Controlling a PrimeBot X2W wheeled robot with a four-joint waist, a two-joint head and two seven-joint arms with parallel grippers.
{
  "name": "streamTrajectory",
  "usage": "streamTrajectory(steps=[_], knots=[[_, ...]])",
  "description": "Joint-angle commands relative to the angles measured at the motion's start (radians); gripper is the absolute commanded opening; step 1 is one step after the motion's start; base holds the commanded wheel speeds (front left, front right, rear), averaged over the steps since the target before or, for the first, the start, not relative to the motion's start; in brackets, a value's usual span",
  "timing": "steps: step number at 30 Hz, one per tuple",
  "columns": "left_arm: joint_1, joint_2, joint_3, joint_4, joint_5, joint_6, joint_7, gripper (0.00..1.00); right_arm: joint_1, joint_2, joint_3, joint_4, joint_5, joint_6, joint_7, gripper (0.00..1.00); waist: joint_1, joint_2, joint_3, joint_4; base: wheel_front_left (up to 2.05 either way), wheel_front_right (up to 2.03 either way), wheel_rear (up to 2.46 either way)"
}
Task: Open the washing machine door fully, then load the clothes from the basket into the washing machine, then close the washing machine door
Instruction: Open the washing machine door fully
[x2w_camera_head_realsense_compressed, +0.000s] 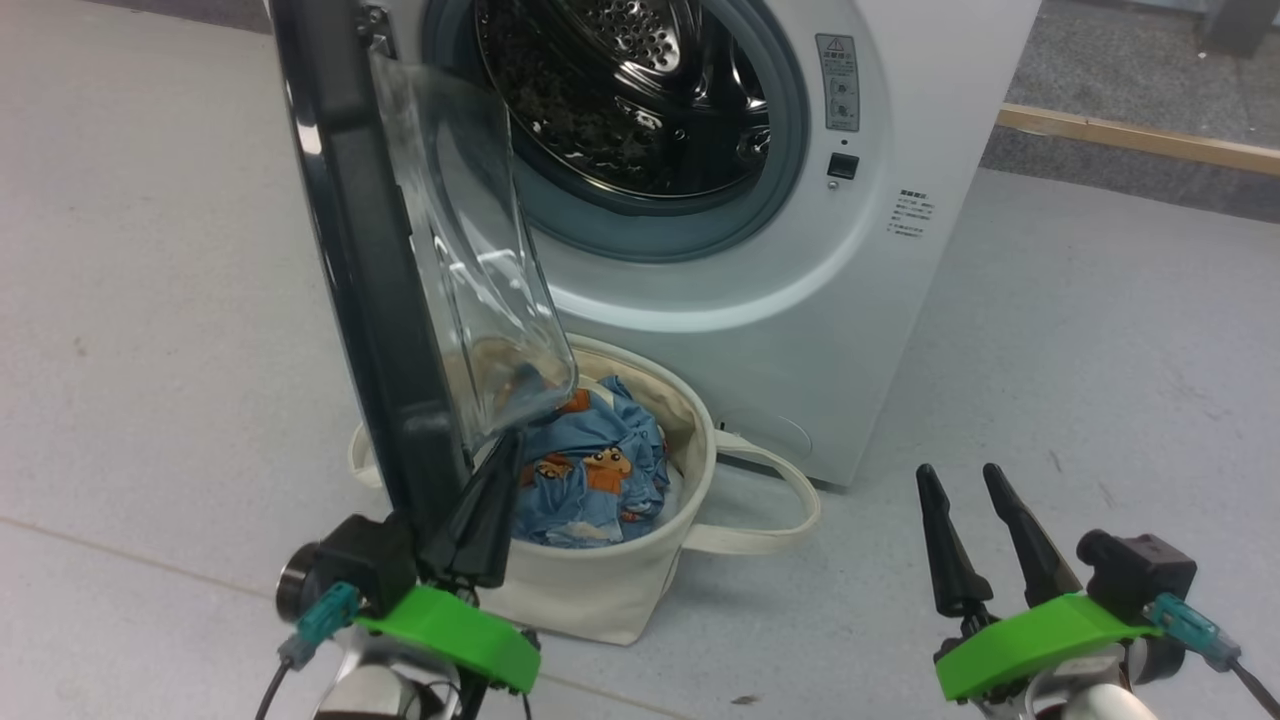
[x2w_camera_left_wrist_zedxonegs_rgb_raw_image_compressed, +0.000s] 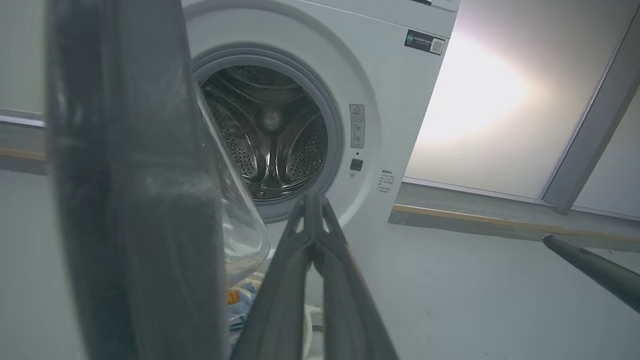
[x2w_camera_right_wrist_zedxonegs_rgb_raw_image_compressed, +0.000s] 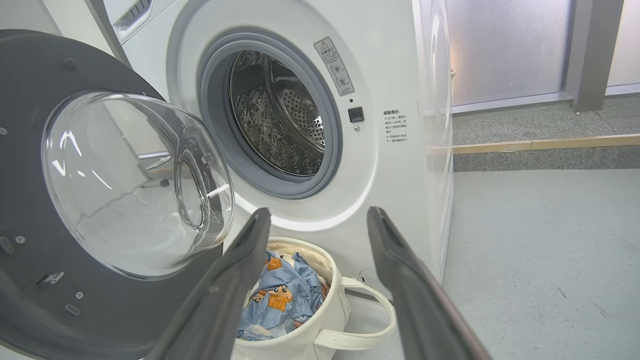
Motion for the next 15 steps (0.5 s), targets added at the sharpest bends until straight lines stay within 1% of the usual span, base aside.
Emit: streamTrajectory(steps=[1, 8, 15], knots=[[-0.057, 0.001, 0.036, -0.016, 0.000, 0.008, -0.003, 0.00, -0.024, -0.011, 0.015, -0.025, 0.004, 0.001, -0.013, 1.00, -0.0001, 0.0000, 0.000, 0.004, 0.00, 0.00, 0.00], [-0.076, 0.036, 0.073, 0.094, -0.011, 0.023, -0.016, 0.00, -0.022, 0.000, 0.019, -0.033, 0.007, 0.001, -0.013, 1.00, -0.0001, 0.0000, 0.001, 0.042, 0.00, 0.00, 0.00], [-0.067, 0.062, 0.113, 0.111, -0.028, 0.048, -0.024, 0.00, -0.021, 0.008, 0.017, -0.033, 0.002, 0.001, -0.013, 1.00, -0.0001, 0.0000, 0.007, 0.078, 0.00, 0.00, 0.00]])
